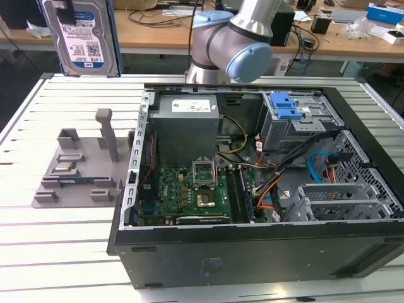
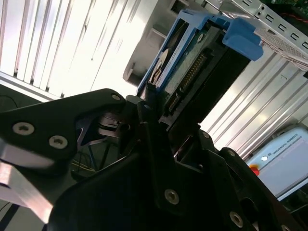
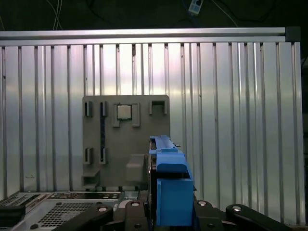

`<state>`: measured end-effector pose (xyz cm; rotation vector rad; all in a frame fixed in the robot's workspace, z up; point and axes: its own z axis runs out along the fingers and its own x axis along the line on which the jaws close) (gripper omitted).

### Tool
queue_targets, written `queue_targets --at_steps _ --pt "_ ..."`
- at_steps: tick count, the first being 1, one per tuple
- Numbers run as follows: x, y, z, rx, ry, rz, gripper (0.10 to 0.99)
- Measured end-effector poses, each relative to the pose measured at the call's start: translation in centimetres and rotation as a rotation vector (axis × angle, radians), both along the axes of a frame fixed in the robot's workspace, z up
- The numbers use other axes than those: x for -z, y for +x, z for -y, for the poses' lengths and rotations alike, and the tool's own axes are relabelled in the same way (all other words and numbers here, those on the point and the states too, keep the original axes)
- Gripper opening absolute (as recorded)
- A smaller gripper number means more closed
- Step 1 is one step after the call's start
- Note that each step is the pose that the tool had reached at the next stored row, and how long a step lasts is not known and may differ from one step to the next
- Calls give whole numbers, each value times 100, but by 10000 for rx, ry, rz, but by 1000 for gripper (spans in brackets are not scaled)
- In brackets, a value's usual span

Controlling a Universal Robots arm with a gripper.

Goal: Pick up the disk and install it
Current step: 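Pick up the disk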

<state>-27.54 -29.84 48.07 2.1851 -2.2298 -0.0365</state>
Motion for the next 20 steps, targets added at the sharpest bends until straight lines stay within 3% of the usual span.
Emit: queue_targets --at_steps 2,5,6,11,13,18,20 --pt "6 1 83 2 0 0 365" --pt "20 3 273 0 0 0 365" --pt "22 3 304 2 1 1 365" --pt "48 6 672 3 1 1 365" --pt "53 7 787 2 0 1 365" --pt "62 11 987 1 -1 1 365" --pt "64 51 1023 2 -4 1 365"
